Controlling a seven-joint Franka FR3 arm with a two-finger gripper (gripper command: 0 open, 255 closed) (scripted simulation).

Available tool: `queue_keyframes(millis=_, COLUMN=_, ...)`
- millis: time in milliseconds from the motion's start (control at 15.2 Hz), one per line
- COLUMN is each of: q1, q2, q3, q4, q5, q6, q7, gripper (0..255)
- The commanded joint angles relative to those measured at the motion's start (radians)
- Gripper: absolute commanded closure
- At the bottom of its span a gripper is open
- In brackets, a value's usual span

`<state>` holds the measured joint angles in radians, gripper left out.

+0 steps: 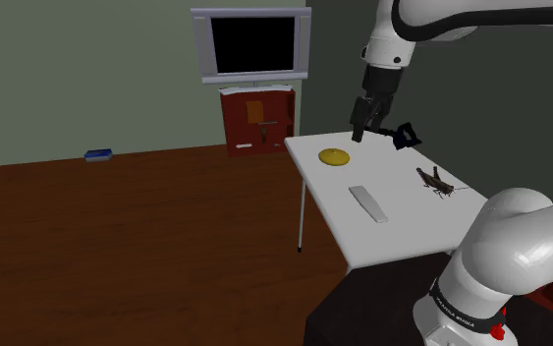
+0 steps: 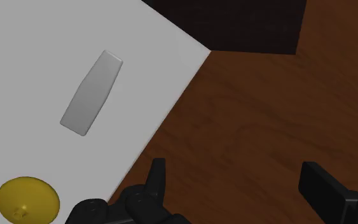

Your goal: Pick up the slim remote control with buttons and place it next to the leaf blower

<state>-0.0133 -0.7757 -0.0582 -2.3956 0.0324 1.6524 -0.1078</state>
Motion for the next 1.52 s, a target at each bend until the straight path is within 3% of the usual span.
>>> queue_keyframes(millis=0, q1=0.0, q2=0.0, q3=0.0, q4=0.0, q5=0.0, q6=0.0, q7=0.0, gripper=0)
queue_keyframes(millis=726, q1=-0.111, q2=0.154, q3=-0.078, q4=-0.202, q5=-0.064, q6=0.348, q7=0.046, gripper=0)
queue_keyframes(millis=1452, q1=-0.209, q2=0.459, q3=-0.177, q4=-0.279, q5=-0.098, q6=0.724, q7=0.082, gripper=0)
